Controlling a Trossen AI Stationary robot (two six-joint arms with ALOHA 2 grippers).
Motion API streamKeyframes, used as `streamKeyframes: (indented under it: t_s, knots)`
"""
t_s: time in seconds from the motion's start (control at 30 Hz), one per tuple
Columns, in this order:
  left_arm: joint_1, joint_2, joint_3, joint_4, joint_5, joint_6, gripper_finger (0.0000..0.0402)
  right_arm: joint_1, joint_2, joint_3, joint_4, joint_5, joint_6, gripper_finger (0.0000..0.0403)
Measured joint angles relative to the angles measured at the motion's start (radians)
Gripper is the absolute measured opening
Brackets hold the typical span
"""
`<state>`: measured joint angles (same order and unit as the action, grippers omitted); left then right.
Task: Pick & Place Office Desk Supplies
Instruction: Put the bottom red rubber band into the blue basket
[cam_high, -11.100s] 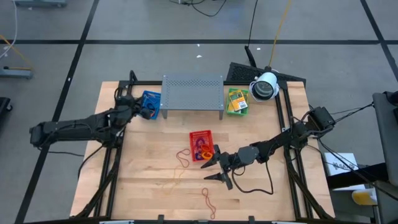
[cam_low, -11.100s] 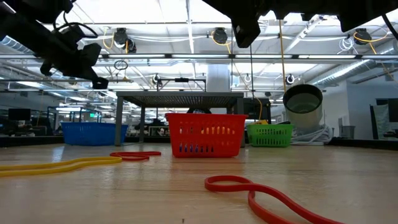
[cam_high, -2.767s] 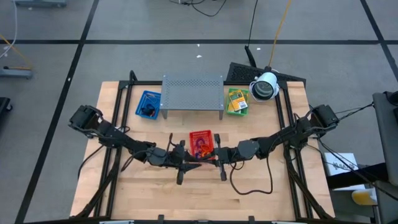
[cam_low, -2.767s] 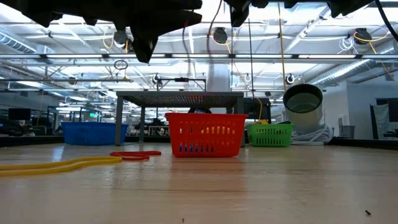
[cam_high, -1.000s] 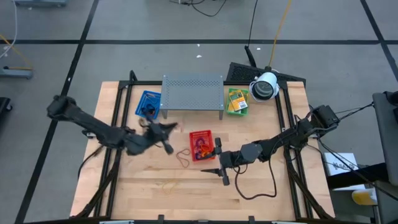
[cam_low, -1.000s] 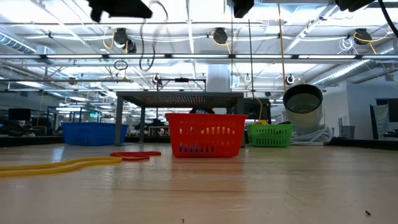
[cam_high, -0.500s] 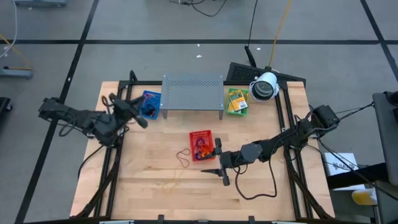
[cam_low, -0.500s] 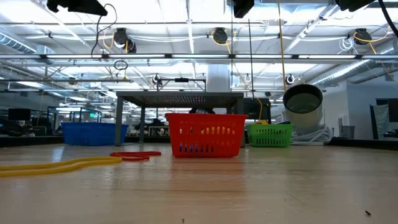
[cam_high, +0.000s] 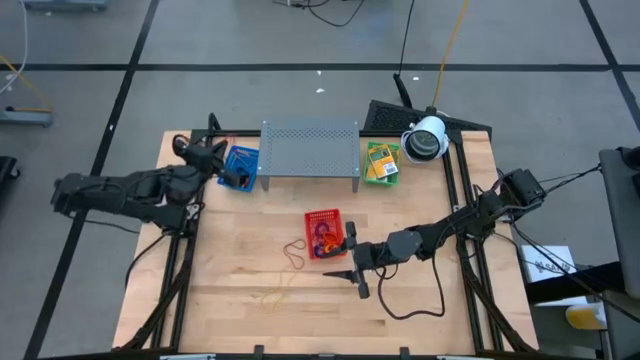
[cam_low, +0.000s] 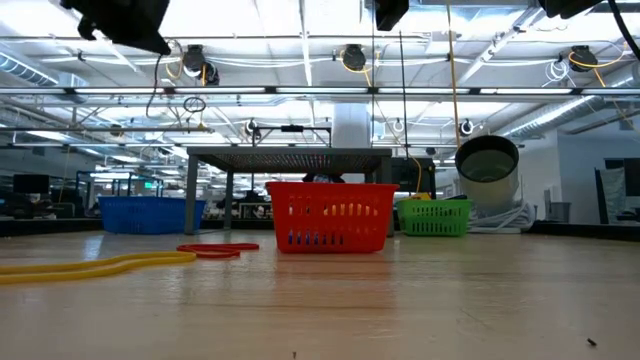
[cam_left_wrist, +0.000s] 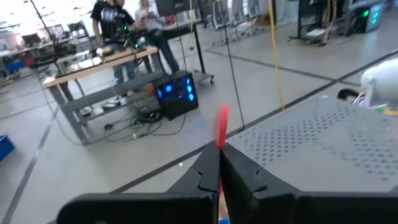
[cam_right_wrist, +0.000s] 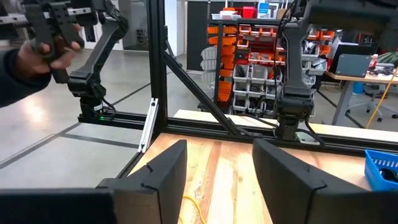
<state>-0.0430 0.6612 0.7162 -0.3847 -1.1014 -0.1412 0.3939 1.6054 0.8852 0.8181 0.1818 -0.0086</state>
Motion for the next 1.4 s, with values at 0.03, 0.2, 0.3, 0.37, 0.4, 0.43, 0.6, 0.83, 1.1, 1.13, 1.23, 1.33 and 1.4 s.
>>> streamKeyframes:
  t_s: [0.03, 0.2, 0.3, 0.37, 0.4, 0.43, 0.6, 0.83, 1.1, 1.13, 1.23, 1.33, 1.4]
  knots:
    - [0.015, 0.005, 0.000, -0.013, 0.008, -0.007, 0.0007, 0.000, 0.000, 0.000, 0.000, 0.000, 0.000, 0.0171]
    - [0.079, 0.022, 0.000, -0.110, 0.014, -0.130, 0.0009, 0.000, 0.000, 0.000, -0.007, -0.001, 0.024, 0.0169]
    - [0.113, 0.020, 0.000, -0.157, 0.031, -0.170, 0.0014, 0.000, 0.000, 0.000, -0.023, -0.003, 0.048, 0.0169]
    - [0.130, 0.021, 0.000, -0.173, 0.051, -0.184, 0.0024, 0.000, 0.000, 0.000, -0.038, -0.003, 0.049, 0.0169]
    - [0.136, 0.021, 0.000, -0.174, 0.071, -0.184, 0.0032, 0.000, 0.000, 0.000, -0.043, -0.003, 0.050, 0.0169]
    - [0.142, 0.021, 0.000, -0.173, 0.093, -0.185, 0.0041, 0.000, 0.000, 0.000, -0.045, -0.003, 0.050, 0.0169]
    - [0.174, 0.027, 0.000, -0.173, 0.156, -0.216, 0.0096, 0.000, 0.000, 0.000, -0.045, -0.003, 0.049, 0.0169]
    - [0.214, 0.035, 0.000, -0.225, 0.200, -0.288, 0.0167, 0.000, 0.000, 0.000, -0.046, -0.002, 0.049, 0.0169]
    - [0.239, 0.080, 0.000, -0.307, 0.456, -0.396, 0.0199, 0.000, 0.000, 0.000, -0.073, -0.002, 0.049, 0.0169]
    - [0.236, 0.090, 0.000, -0.309, 0.534, -0.388, 0.0199, 0.000, 0.000, 0.000, -0.076, -0.001, 0.049, 0.0169]
    - [0.211, 0.132, 0.000, -0.306, 0.741, -0.346, 0.0193, 0.000, 0.000, 0.000, -0.088, 0.000, 0.049, 0.0169]
    - [0.176, 0.181, 0.000, -0.306, 0.814, -0.321, 0.0184, -0.002, 0.000, 0.000, -0.092, 0.000, 0.049, 0.0169]
    - [0.158, 0.210, 0.000, -0.313, 0.805, -0.292, 0.0178, -0.006, 0.000, 0.000, -0.090, 0.000, 0.049, 0.0169]
